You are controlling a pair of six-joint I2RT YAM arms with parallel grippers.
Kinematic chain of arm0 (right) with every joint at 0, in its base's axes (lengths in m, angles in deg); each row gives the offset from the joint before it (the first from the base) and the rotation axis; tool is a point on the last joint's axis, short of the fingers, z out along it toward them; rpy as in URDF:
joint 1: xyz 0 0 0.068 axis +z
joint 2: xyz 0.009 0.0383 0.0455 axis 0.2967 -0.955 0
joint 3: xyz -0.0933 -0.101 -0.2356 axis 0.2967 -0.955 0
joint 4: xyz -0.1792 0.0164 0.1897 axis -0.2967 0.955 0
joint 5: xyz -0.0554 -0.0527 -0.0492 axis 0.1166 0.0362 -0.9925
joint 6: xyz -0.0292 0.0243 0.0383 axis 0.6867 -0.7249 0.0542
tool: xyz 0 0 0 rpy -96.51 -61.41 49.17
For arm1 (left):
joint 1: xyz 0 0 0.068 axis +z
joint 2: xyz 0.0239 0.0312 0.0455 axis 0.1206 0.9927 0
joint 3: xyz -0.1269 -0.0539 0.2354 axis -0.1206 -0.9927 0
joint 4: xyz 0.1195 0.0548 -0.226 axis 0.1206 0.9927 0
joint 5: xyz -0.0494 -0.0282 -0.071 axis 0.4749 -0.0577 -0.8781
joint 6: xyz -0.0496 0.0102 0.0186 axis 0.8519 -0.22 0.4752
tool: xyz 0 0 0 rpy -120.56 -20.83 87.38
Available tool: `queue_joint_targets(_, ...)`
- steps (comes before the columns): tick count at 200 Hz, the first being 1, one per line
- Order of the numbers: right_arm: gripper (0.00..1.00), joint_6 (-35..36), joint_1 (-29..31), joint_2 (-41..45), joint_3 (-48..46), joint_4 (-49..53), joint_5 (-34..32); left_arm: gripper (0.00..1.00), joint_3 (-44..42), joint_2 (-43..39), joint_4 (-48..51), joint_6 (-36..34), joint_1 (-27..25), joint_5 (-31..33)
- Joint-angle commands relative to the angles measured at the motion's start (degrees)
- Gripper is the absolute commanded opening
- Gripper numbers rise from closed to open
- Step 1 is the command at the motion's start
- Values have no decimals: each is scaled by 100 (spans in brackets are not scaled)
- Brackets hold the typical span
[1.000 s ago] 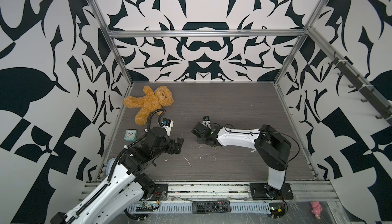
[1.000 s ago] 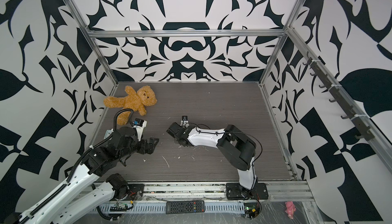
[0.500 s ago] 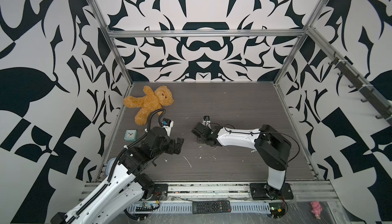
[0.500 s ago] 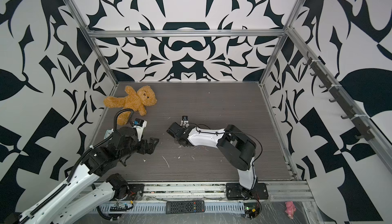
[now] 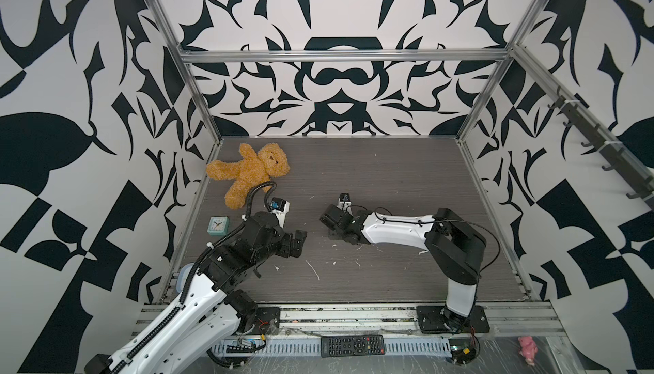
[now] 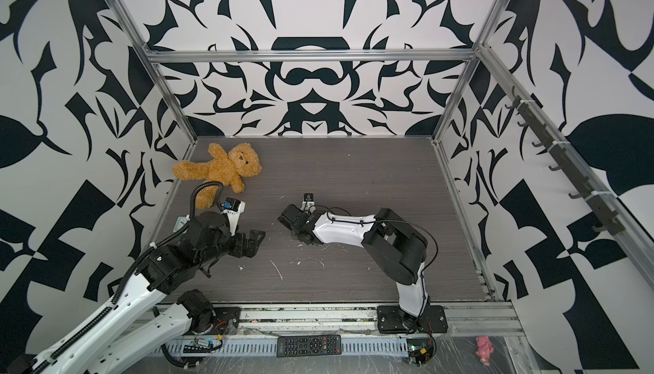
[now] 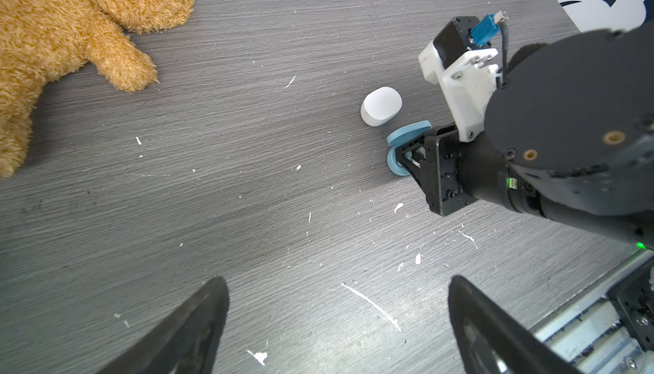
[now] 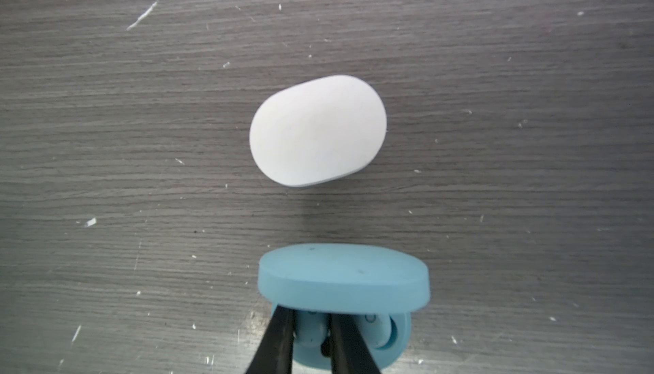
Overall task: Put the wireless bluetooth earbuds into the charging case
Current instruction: 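Open the right gripper and lift it away from the case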
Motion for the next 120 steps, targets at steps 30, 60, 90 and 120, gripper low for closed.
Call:
queue_joint_targets(30, 24, -50, 20, 326, -16, 121, -123, 99, -80, -4, -31, 1, -14, -20)
queue_joint_targets(60, 24, -53, 34, 361, -19, 132, -138, 99, -76, -1, -29, 3, -13, -25)
queue_joint_targets(90, 25, -53, 59, 413, -25, 132, -119, 99, -74, -11, -31, 1, -13, -25)
queue_joint_targets(120, 26, -51, 91, 515, -76, 79, -109, 99, -88, -24, -37, 0, -13, -23)
